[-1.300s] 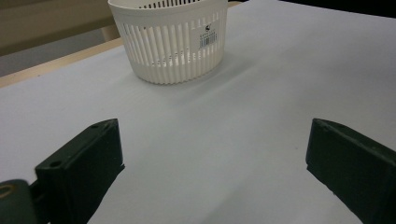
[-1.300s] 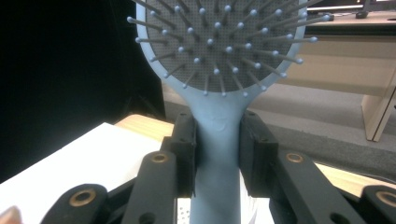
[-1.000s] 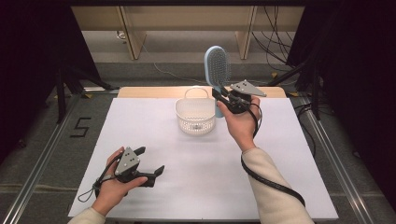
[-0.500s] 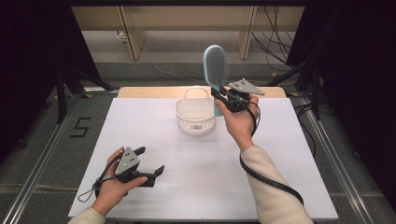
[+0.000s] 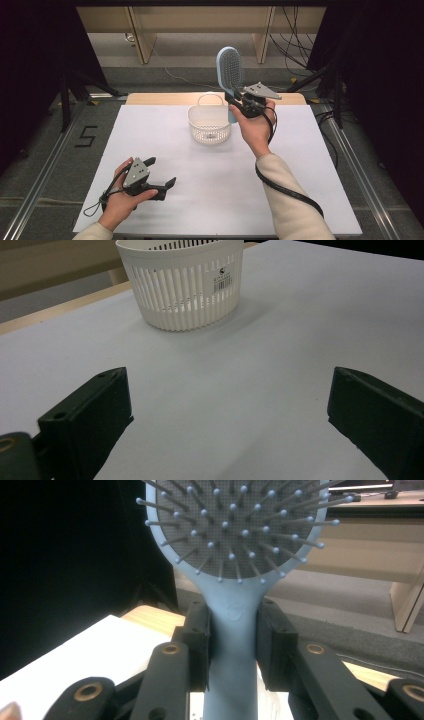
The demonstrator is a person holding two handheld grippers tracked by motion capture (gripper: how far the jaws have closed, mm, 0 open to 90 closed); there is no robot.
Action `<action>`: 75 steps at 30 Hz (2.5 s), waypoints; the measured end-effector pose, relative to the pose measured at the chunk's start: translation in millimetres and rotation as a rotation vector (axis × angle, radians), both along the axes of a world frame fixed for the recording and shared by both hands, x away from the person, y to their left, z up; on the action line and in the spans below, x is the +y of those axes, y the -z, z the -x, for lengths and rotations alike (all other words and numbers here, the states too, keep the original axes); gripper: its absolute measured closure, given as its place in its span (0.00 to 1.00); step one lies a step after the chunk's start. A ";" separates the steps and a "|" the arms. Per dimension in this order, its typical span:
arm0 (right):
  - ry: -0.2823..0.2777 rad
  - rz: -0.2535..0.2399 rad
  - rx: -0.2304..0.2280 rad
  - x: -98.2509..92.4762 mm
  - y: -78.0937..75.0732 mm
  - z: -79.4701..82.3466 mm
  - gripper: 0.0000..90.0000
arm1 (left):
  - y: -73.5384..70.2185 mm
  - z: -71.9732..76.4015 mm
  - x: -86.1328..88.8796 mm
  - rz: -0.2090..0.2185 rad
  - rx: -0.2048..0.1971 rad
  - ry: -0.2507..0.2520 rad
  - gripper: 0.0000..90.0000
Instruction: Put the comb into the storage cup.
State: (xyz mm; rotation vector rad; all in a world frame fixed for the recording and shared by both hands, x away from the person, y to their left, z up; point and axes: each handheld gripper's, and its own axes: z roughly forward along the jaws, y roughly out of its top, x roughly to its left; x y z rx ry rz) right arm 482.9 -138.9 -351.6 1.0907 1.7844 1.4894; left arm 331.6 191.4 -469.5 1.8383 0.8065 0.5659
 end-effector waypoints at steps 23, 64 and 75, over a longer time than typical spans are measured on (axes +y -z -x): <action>0.009 0.006 0.005 0.8 -0.6 -8.1 0.78 | 0.0 0.0 -0.2 0.001 -0.002 0.000 0.04; -0.014 0.041 -0.003 16.4 1.4 -19.4 0.78 | -0.1 -0.1 -0.5 0.005 -0.002 0.000 0.04; -0.018 0.046 0.002 19.5 3.6 -22.2 0.78 | 0.0 -0.1 -0.7 0.005 -0.002 0.003 0.04</action>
